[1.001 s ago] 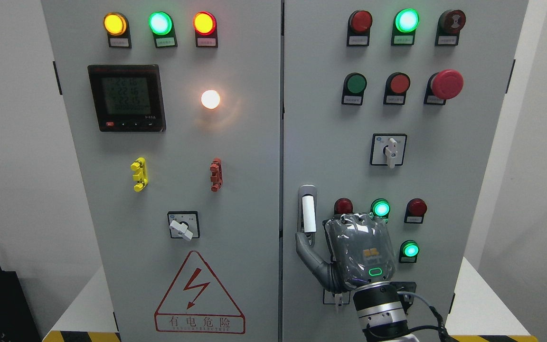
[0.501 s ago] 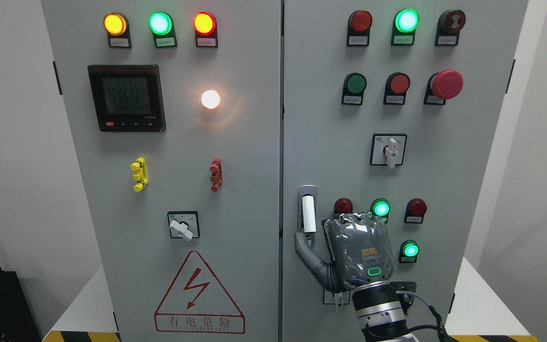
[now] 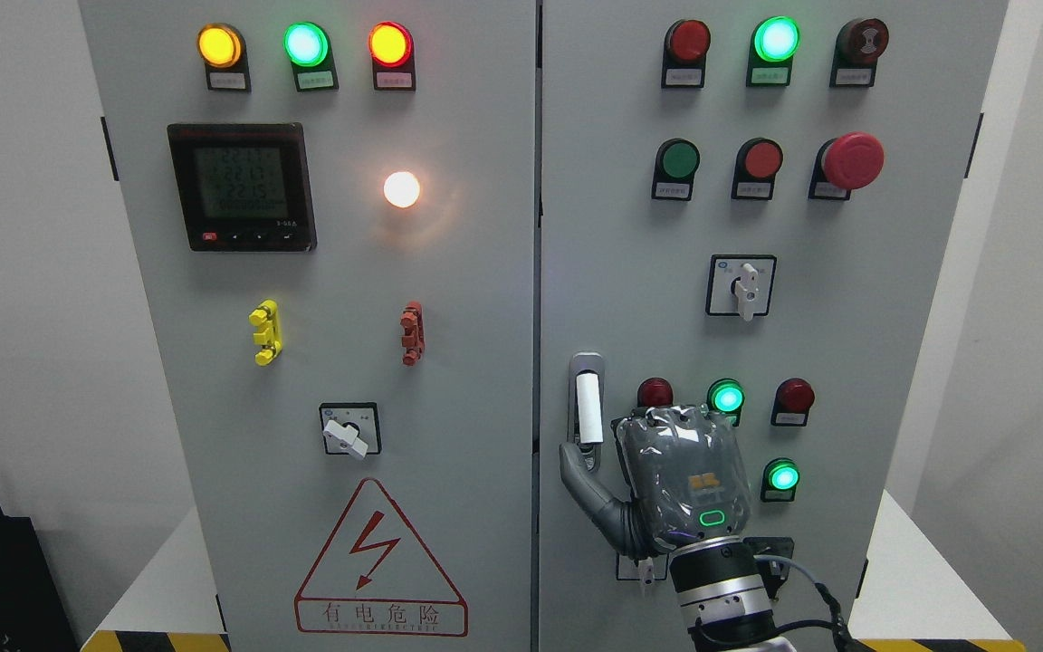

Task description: Release door handle

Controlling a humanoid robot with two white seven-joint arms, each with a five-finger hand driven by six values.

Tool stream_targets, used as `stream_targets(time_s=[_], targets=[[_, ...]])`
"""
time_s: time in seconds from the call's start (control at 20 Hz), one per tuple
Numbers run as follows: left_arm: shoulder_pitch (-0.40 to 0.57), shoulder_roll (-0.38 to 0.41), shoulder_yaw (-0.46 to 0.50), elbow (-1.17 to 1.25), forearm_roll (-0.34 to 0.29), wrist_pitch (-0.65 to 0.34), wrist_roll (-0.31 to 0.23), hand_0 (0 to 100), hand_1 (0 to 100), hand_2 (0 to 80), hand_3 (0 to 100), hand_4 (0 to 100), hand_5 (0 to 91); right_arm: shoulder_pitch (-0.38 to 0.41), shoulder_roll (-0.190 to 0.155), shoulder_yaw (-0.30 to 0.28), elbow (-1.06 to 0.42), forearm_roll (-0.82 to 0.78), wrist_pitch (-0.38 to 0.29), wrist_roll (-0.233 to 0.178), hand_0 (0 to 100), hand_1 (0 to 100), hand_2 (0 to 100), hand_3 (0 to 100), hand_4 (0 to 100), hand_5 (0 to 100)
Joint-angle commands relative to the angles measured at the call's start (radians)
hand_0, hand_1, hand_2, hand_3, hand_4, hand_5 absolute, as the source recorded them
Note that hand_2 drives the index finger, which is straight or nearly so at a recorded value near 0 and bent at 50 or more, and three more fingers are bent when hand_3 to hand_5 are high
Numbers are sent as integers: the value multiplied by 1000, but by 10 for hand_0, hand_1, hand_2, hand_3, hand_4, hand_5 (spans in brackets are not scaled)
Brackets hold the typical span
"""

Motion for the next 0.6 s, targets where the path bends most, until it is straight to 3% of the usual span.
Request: stream_targets(time_s=[0.0,0.55], targets=[[-3,0,2,9,-1,0,-1,120,389,0,0,0,0,2,0,1,-1,0,0,-3,432,0,1000,1000,1000,960],[-3,0,2,11,-1,0,-1,120,389,0,0,0,0,5,0,1,-3,2,1,-3,450,28,1000,1000,1000,960]])
